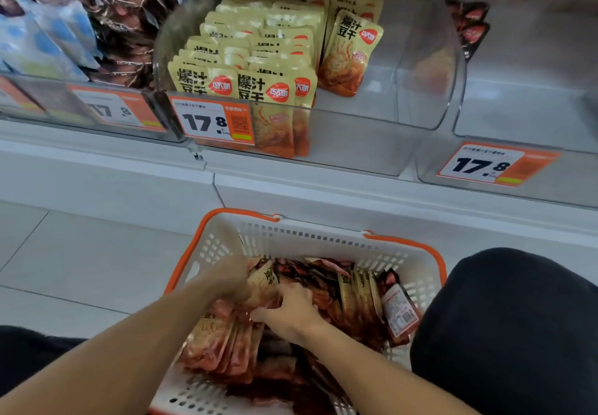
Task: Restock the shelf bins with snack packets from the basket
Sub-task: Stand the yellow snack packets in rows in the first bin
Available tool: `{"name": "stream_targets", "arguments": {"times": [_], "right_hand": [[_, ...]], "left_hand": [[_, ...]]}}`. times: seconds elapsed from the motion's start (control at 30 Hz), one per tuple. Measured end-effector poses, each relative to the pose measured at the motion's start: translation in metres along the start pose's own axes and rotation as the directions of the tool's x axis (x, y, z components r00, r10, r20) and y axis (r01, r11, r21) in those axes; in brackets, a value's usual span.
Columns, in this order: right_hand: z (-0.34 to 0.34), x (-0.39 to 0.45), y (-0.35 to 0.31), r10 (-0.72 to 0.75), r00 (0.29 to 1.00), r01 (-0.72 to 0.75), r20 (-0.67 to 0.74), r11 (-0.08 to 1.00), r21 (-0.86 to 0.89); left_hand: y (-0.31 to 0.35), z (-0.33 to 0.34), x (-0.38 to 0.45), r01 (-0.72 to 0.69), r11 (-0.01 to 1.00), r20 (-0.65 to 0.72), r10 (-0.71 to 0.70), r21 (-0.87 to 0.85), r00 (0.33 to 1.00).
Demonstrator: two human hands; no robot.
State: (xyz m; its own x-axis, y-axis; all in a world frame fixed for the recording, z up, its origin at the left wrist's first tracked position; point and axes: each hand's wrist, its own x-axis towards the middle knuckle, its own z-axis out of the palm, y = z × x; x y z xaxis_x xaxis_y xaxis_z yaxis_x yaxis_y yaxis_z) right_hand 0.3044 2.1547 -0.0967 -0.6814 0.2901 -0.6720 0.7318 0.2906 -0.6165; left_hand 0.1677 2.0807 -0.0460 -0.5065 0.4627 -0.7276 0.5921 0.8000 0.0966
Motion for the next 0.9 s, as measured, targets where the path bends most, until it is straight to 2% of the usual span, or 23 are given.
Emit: {"name": "stream_targets", "arguments": {"times": [0.03, 0.1, 0.17, 0.2, 0.27, 0.33, 0.4, 0.43, 0.47, 0.53, 0.6, 0.67, 0.7, 0.73, 0.8, 0.9], "right_hand": [[-0.005, -0.001, -0.01, -0.021, 0.996, 0.027, -0.086, 0.998, 0.063], [-0.023, -0.003, -0.029, -0.07, 0.96, 0.133, -0.27, 0.965, 0.224], [-0.056, -0.014, -0.05, -0.152, 0.941, 0.255, -0.303, 0.907, 0.335], [-0.076, -0.023, -0.061, -0.204, 0.942, 0.29, -0.267, 0.894, 0.342], [-0.115, -0.047, -0.085, -0.312, 0.917, 0.371, -0.248, 0.895, 0.246], [-0.145, -0.066, -0.1, -0.4, 0.86, 0.467, -0.318, 0.868, 0.171], [-0.166, -0.086, -0.108, -0.468, 0.791, 0.539, -0.394, 0.838, 0.087], [-0.174, -0.096, -0.11, -0.487, 0.75, 0.566, -0.447, 0.823, 0.052], [-0.181, -0.109, -0.114, -0.501, 0.692, 0.594, -0.52, 0.804, 0.016], [-0.196, -0.136, -0.124, -0.537, 0.516, 0.647, -0.667, 0.755, -0.106], [-0.214, -0.163, -0.14, -0.623, 0.31, 0.666, -0.718, 0.681, -0.303], [-0.234, -0.178, -0.157, -0.71, 0.153, 0.596, -0.687, 0.621, -0.509], [-0.245, -0.178, -0.165, -0.734, 0.122, 0.556, -0.668, 0.608, -0.566], [-0.256, -0.175, -0.171, -0.742, 0.125, 0.515, -0.659, 0.616, -0.596], [-0.276, -0.155, -0.18, -0.726, 0.192, 0.405, -0.66, 0.671, -0.621], [-0.303, -0.101, -0.186, -0.673, 0.329, 0.171, -0.662, 0.732, -0.66]], "left_hand": [[0.003, -0.019, -0.007, -0.059, 0.996, 0.032, 0.057, 0.06, 0.998], [0.006, -0.059, -0.022, -0.179, 0.981, 0.047, 0.176, 0.07, 0.983], [0.006, -0.099, -0.039, -0.287, 0.956, -0.026, 0.289, 0.057, 0.957], [0.005, -0.114, -0.047, -0.338, 0.939, -0.074, 0.343, 0.069, 0.937], [-0.001, -0.134, -0.059, -0.424, 0.905, -0.193, 0.422, 0.03, 0.886], [-0.004, -0.144, -0.07, -0.529, 0.83, -0.311, 0.462, -0.176, 0.83], [0.003, -0.149, -0.084, -0.629, 0.706, -0.423, 0.486, -0.325, 0.765], [0.009, -0.15, -0.09, -0.678, 0.653, -0.512, 0.477, -0.338, 0.714], [0.017, -0.15, -0.096, -0.736, 0.606, -0.623, 0.458, -0.303, 0.634], [0.034, -0.15, -0.111, -0.827, 0.55, -0.83, 0.402, -0.118, 0.386], [0.049, -0.15, -0.122, -0.83, 0.554, -0.931, 0.333, 0.066, 0.148], [0.054, -0.157, -0.119, -0.775, 0.606, -0.952, 0.304, 0.178, 0.019], [0.053, -0.161, -0.113, -0.736, 0.641, -0.953, 0.303, 0.215, -0.015], [0.051, -0.163, -0.106, -0.693, 0.678, -0.949, 0.313, 0.246, -0.032], [0.047, -0.164, -0.088, -0.577, 0.75, -0.927, 0.375, 0.324, -0.033], [0.042, -0.163, -0.069, -0.444, 0.834, -0.92, 0.389, 0.328, 0.051]]}}
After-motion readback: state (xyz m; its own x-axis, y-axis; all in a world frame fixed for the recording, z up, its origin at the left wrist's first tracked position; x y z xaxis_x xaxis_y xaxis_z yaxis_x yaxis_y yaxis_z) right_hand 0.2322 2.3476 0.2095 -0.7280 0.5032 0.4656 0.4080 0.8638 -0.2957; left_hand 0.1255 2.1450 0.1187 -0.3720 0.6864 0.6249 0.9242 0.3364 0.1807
